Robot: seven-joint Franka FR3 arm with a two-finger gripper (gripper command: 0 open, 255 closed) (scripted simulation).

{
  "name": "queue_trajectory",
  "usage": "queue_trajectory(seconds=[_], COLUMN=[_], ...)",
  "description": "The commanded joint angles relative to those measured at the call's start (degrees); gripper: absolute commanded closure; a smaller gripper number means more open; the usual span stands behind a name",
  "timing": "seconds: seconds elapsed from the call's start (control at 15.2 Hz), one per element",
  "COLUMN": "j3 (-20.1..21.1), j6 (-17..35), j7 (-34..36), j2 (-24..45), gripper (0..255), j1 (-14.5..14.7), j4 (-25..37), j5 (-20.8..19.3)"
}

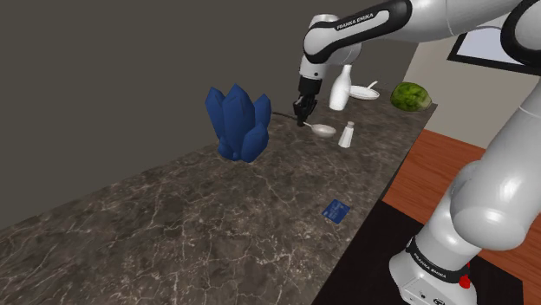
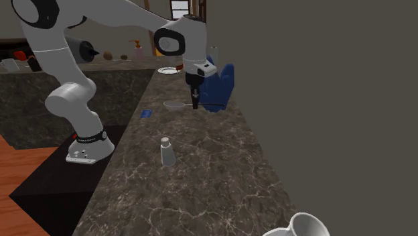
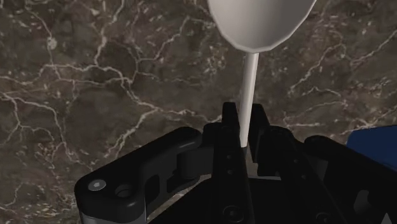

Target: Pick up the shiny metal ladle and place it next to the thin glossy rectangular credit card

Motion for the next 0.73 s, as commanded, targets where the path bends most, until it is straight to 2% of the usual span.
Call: queue_trajectory(seconds=[0.0, 0.66], j3=[1.4, 9.2], j6=[0.9, 3.5], j7=[2.8, 15.8], j2=[-2.9, -13.6], gripper=[255, 255], j1=[1.3, 6.9], j4=[-3.4, -15.4], j5=[-0.3, 0.4])
